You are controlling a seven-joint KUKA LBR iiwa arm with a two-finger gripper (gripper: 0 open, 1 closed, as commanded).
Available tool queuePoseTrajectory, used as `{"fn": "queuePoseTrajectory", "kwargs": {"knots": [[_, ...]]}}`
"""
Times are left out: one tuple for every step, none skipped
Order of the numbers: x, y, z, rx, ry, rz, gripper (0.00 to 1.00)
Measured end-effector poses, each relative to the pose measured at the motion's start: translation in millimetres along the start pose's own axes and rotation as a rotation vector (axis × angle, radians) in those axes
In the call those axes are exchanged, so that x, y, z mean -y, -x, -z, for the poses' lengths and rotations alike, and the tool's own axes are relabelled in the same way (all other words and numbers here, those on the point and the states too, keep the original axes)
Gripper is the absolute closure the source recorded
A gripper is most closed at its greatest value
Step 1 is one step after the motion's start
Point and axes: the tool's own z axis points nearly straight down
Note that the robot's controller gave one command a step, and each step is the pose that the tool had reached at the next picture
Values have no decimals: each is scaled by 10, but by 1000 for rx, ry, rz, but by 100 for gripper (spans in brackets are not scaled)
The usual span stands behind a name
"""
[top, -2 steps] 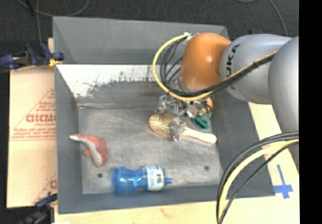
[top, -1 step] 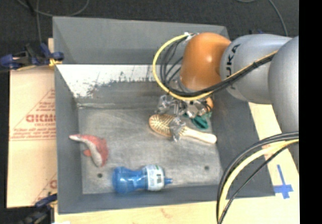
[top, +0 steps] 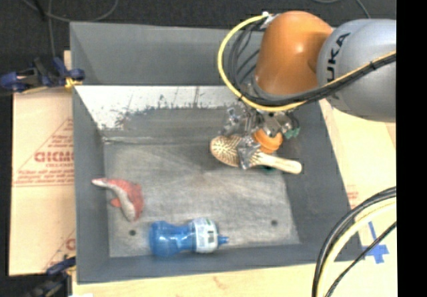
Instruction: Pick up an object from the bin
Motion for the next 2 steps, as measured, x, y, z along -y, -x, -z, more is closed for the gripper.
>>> {"fn": "queuePoseTrajectory", "kwargs": {"knots": [[-1,1,0,0,0,0,100],[60,111,851,1,1,-52,100]]}}
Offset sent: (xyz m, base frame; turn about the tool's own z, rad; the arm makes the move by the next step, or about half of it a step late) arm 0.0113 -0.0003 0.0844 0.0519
